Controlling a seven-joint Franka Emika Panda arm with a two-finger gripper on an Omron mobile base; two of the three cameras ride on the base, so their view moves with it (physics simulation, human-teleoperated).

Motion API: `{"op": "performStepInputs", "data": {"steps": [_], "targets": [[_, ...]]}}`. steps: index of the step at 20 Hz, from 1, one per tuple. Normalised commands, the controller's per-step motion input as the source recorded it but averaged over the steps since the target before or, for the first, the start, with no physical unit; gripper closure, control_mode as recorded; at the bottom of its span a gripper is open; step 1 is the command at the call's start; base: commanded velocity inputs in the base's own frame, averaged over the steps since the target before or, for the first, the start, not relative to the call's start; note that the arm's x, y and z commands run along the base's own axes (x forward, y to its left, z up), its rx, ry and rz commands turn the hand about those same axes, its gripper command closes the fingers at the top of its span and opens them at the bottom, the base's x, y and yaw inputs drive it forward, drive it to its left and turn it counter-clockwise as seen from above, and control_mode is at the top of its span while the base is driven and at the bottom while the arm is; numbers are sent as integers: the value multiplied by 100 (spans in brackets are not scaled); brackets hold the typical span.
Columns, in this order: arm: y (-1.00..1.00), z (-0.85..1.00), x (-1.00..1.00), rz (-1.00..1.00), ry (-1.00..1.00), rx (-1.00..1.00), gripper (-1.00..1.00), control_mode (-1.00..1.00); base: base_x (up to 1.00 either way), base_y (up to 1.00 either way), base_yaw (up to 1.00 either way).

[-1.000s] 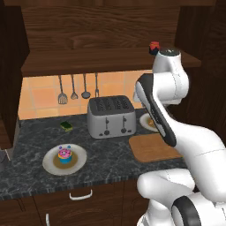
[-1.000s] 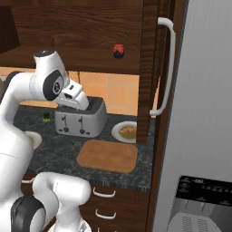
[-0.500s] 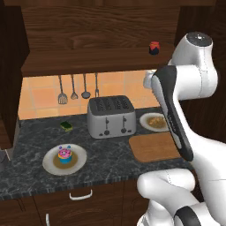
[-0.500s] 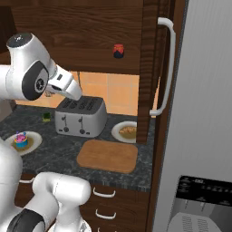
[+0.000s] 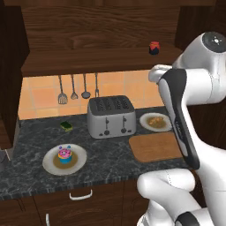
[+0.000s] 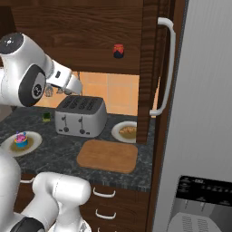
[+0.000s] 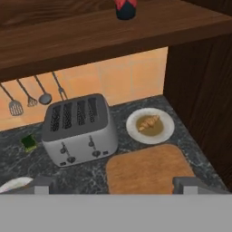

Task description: From the different types of pastries on the counter, select a croissant and place it on the cutting board. Then retrieve a jar of jam from the cabinet and place it alongside the croissant on the cutting board.

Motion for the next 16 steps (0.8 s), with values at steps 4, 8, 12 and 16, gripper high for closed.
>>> {"op": "performStepInputs", "data": {"steps": [4, 8, 12, 16], "targets": [[-2, 58, 30, 0, -8, -11, -100, -100, 0, 0, 0], [-4, 76, 69, 0, -1, -14, -100, -100, 0, 0, 0], [-31, 48, 66, 6, -4, -11, -100, -100, 0, 0, 0], [-67, -1, 6, 19, -19, 0, -100, -100, 0, 0, 0]]}}
